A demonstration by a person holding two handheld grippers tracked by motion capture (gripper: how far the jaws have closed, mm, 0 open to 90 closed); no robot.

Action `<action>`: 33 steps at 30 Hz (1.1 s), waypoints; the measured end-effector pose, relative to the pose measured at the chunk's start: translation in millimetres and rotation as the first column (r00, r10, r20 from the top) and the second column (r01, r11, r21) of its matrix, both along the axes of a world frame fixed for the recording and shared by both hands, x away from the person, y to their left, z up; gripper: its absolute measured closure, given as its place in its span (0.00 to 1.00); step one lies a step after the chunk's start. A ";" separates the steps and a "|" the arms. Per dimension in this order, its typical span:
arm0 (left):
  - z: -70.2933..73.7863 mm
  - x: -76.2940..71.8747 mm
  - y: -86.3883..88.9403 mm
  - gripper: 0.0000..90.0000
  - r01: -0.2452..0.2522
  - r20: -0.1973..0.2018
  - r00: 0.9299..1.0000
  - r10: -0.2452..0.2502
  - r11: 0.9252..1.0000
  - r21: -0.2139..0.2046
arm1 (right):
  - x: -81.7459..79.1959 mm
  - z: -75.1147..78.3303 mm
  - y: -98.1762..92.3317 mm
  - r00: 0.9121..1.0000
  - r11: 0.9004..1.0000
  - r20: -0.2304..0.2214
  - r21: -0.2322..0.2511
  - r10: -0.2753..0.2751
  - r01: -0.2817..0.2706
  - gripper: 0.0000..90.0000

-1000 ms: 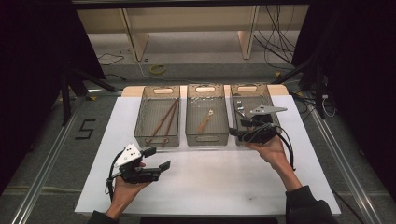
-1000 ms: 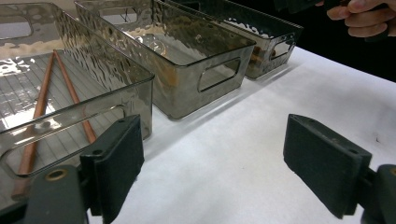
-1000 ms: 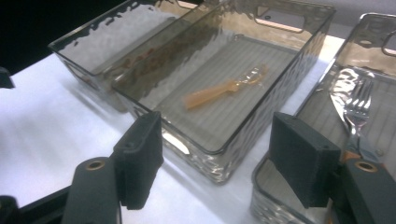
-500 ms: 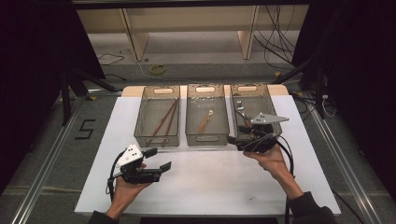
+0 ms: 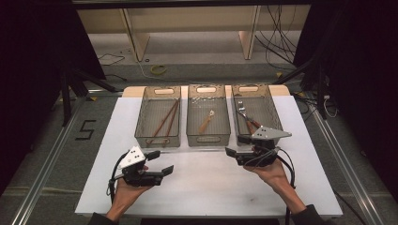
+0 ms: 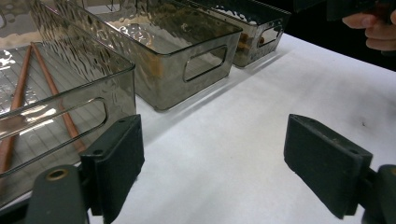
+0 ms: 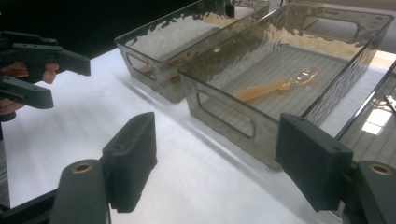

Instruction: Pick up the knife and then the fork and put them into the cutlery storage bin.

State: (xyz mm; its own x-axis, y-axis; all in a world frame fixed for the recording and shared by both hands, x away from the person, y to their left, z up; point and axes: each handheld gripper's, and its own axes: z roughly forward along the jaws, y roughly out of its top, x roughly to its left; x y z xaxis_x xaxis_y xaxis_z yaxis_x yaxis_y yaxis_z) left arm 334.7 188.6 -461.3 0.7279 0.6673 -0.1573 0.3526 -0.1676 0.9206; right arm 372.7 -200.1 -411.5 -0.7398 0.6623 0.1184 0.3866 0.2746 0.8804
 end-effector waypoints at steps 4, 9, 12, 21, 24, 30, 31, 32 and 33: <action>0.1 0.0 0.0 0.22 0.006 -0.002 1.000 -0.006 1.000 -0.003 | -5.8 -5.8 -4.0 1.000 1.000 -0.001 0.020 0.004 -0.004 0.33; 0.0 0.1 0.3 0.22 0.009 -0.006 1.000 -0.009 1.000 -0.011 | -13.9 -11.4 -10.5 1.000 0.999 0.000 0.035 0.009 -0.009 0.33; 0.1 0.2 0.6 0.22 0.010 -0.006 1.000 -0.010 1.000 -0.014 | -18.5 -13.0 -14.5 1.000 0.999 0.006 0.045 0.005 -0.005 0.33; 0.3 0.1 1.0 0.22 0.014 -0.008 1.000 -0.015 1.000 -0.018 | -32.1 -18.9 -25.5 1.000 0.997 0.024 0.075 -0.012 0.010 0.33; 0.3 0.1 1.0 0.22 0.015 -0.009 1.000 -0.016 1.000 -0.020 | -36.5 -22.7 -26.0 1.000 0.998 0.024 0.065 -0.009 0.007 0.32; 0.3 -0.6 1.7 0.22 0.016 -0.008 1.000 -0.016 1.000 -0.021 | -41.9 -30.0 -28.9 1.000 0.997 0.006 0.079 -0.017 0.016 0.28; 0.3 -0.8 1.8 0.22 0.016 -0.008 1.000 -0.016 1.000 -0.023 | -42.2 -30.9 -29.6 1.000 0.997 0.001 0.080 -0.017 0.017 0.27; 0.3 -1.0 2.0 0.22 0.016 -0.008 1.000 -0.016 1.000 -0.024 | -42.5 -32.0 -30.3 1.000 0.997 -0.002 0.079 -0.018 0.018 0.27; 0.4 -1.1 2.1 0.22 0.017 -0.009 1.000 -0.017 1.000 -0.025 | -43.2 -32.9 -31.1 1.000 0.997 -0.001 0.074 -0.022 0.022 0.27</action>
State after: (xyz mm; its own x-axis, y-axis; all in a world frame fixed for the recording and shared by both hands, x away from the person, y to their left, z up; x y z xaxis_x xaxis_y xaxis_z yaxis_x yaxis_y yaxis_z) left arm 333.7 190.8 -460.9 0.7374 0.6510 -0.1803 0.3583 -0.1506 0.9214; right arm 329.5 -231.3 -444.4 -0.7249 0.6681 0.1679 0.3919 0.1995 0.8981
